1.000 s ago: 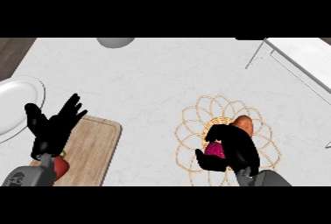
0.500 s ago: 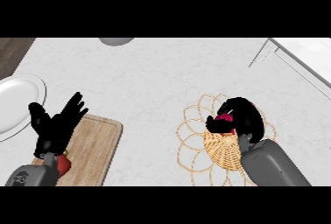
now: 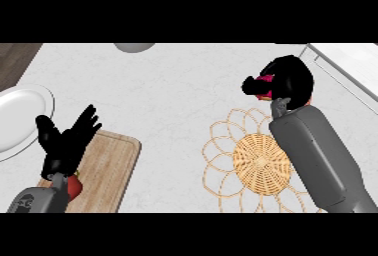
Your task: Pick the cupcake from the placemat and place it in the tiered shelf
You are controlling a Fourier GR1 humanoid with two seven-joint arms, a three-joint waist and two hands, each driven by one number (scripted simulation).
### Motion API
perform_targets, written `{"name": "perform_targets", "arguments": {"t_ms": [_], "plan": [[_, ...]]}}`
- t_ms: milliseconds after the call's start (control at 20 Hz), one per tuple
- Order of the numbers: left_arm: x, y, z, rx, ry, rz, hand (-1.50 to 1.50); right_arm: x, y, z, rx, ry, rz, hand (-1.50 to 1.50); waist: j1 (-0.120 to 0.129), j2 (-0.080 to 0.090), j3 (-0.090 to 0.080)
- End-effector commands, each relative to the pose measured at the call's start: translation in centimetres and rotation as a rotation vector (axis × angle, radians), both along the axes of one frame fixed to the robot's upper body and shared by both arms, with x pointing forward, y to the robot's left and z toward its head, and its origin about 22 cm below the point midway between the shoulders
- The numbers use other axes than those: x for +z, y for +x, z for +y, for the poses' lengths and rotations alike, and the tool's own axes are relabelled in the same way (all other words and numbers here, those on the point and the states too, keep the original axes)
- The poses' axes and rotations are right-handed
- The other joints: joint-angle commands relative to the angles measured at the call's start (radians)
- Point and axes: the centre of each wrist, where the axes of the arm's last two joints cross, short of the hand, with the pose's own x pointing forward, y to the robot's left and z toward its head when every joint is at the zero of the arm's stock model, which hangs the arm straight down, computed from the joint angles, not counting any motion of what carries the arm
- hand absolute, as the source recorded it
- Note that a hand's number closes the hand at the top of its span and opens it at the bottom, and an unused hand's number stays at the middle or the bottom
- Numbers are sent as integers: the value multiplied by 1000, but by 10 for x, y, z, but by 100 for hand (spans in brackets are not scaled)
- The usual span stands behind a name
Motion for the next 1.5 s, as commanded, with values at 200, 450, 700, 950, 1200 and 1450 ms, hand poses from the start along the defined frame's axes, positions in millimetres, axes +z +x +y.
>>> {"name": "perform_targets", "arguments": {"t_ms": [200, 450, 700, 950, 1200, 1450], "plan": [[-19, -16, 10, 30, -21, 117, 0, 112, 16, 29, -285, -97, -231, 150, -15, -6, -13], [-19, -19, 2, 30, -24, 100, 0, 174, 15, 17, -359, -141, -245, 150, -22, -7, -12], [-34, -31, 10, 59, -12, 111, 0, 210, 16, -11, -425, -156, -273, 150, -23, -3, -11], [-25, -17, 1, 56, -3, 105, 0, 243, 7, -27, -471, -157, -304, 150, -33, -3, -11], [-21, -14, 1, 34, -20, 92, 0, 276, 4, -85, -508, -143, -344, 150, -25, 2, -10], [-27, -16, 3, 51, -23, 88, 0, 286, 7, -127, -506, -150, -312, 150, -16, 7, -10]]}}
